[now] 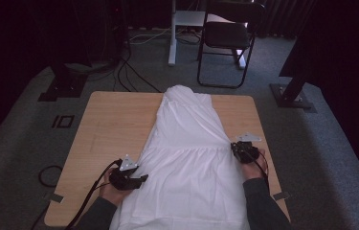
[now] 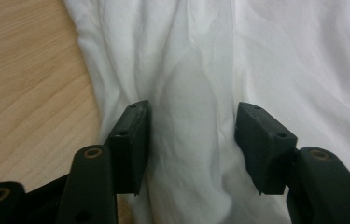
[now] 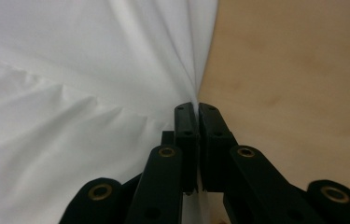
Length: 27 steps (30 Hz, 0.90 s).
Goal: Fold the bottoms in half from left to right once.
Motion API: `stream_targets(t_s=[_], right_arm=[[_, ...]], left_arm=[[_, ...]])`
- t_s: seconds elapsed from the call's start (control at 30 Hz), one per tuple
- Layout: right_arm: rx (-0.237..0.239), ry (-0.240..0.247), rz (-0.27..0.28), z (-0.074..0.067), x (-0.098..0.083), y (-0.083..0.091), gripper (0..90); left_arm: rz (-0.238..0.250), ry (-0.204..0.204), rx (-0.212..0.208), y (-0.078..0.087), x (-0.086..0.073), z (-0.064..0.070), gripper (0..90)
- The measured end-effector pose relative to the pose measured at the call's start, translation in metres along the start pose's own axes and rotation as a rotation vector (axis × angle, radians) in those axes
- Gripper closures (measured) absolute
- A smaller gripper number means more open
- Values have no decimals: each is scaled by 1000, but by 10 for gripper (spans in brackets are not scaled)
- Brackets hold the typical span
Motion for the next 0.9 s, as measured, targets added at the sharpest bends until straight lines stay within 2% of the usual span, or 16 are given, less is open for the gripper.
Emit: stream_targets(t_s=[0.03,0.07,0.13,0.23,0.27,0.3,0.37,0.47,0.53,0.6,0.63,0.67,0.7,0.73,0.83,0.9], right_arm=[[21,-33,-18,0,-8,-7,868],[21,-33,-18,0,-8,-7,868],[55,-81,-25,0,-17,-16,865],[61,-90,-31,1,-17,-17,858],[61,-90,-31,1,-17,-17,858],[65,-95,-33,2,-17,-17,856],[83,-125,-35,4,-17,-18,855],[85,-130,-33,4,-17,-18,856],[89,-130,-33,4,-17,-18,856],[97,-133,-31,5,-17,-18,857],[97,-135,-31,5,-17,-18,858],[97,-135,-31,5,-17,-18,858],[96,-134,-29,5,-17,-18,861],[91,-128,-28,4,-18,-18,867],[93,-108,-35,0,-19,-15,869],[99,-101,-33,-4,-23,-11,869]], left_arm=[[4,7,-6,2,1,-1,449],[4,7,-6,2,1,-1,442],[71,33,-12,10,10,-7,429],[128,65,22,17,32,-22,377],[128,65,22,17,32,-22,369],[155,71,41,13,53,-33,369],[152,93,48,1,69,-42,348],[134,130,17,-23,84,-51,357],[93,139,25,-40,81,-53,371],[22,156,32,-55,70,-56,408],[4,137,39,-58,65,-56,481],[4,137,39,-58,65,-56,528],[5,94,28,-56,63,-52,528],[-6,78,48,-55,63,-51,719],[-31,22,82,-51,60,-47,794],[-24,26,82,-46,55,-44,802]])
Point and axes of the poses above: each handheld gripper's, and its own axes: y roughly backward along the jaws, x roughly out of its top, z roughly to its right, the point moved 7 cm from there along -y, roughly forward along the jaws, and after that the axes turned 2 degrees about -y, right-handed, at the moved point
